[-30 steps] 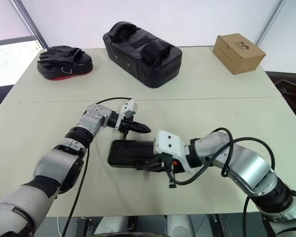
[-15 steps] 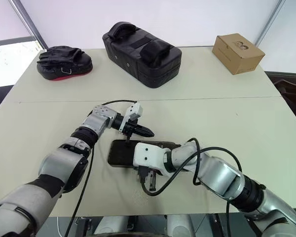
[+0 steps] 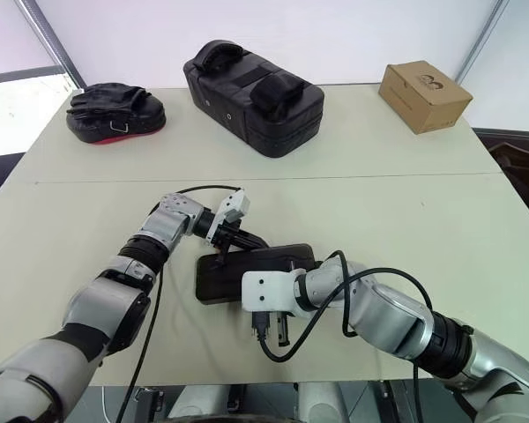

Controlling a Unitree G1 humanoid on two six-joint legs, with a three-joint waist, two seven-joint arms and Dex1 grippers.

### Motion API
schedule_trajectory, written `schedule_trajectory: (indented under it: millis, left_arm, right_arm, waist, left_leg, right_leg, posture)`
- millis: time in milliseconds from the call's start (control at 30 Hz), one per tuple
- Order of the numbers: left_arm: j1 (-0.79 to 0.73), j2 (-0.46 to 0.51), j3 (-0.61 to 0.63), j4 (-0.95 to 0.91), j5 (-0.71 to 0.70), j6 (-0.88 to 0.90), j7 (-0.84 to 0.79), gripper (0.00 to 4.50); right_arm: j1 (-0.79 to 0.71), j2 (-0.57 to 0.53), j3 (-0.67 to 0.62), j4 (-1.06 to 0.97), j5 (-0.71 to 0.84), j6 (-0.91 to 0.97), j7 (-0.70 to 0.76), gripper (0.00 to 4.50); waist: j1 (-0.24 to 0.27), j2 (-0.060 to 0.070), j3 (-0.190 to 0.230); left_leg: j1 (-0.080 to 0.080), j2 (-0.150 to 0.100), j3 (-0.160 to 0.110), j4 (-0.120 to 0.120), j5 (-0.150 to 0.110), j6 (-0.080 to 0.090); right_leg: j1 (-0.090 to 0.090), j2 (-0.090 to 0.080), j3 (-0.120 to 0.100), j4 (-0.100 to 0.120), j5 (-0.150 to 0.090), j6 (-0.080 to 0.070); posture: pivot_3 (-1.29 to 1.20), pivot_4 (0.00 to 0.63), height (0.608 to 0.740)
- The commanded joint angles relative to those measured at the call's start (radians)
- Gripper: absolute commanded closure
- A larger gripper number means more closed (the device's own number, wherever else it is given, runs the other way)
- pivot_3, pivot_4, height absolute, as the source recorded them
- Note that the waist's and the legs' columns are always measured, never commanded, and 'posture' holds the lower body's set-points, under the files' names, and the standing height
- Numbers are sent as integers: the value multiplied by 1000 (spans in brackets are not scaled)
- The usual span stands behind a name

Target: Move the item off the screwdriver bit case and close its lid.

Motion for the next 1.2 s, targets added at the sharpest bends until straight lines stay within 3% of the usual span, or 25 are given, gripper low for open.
schedule_trajectory:
  millis: [33,333,633,933,1200]
  left_arm:
    - [29,-12,-41,-37,10,1,-35,4500]
    - [81,-39,-88,-123,17,15,-74,4500]
    - [158,15,-199,-275,-47,116,-85,4500]
    - [189,38,-277,-366,-101,176,-85,4500]
    - [208,60,-316,-421,-131,213,-85,4500]
  right_arm:
    - [-26,16,-19,10,-49,20,-15,4467]
    - [-141,56,40,35,-176,95,-73,4467]
    - [-240,68,102,61,-279,159,-124,4467]
    - [-314,17,215,125,-405,20,-111,4467]
    - [-343,23,209,246,-495,-64,-141,4467]
  waist:
    - [0,0,0]
    - [-4,0,-1]
    - [-9,0,-1]
    - [-9,0,-2]
    - [-11,1,-3]
  left_leg:
    - [0,0,0,0,0,0]
    - [0,0,0,0,0,0]
    - [1,2,0,0,0,-1]
    - [2,2,0,0,0,-1]
    - [4,3,0,-1,0,-1]
  right_leg:
    - [0,0,0,0,0,0]
    - [0,0,0,0,0,0]
    - [0,2,0,1,0,0]
    - [0,3,1,1,0,-1]
    - [1,4,1,1,0,-1]
  posture:
    - [0,150,740]
    - [0,150,740]
    - [0,150,740]
    - [0,150,740]
    - [0,150,740]
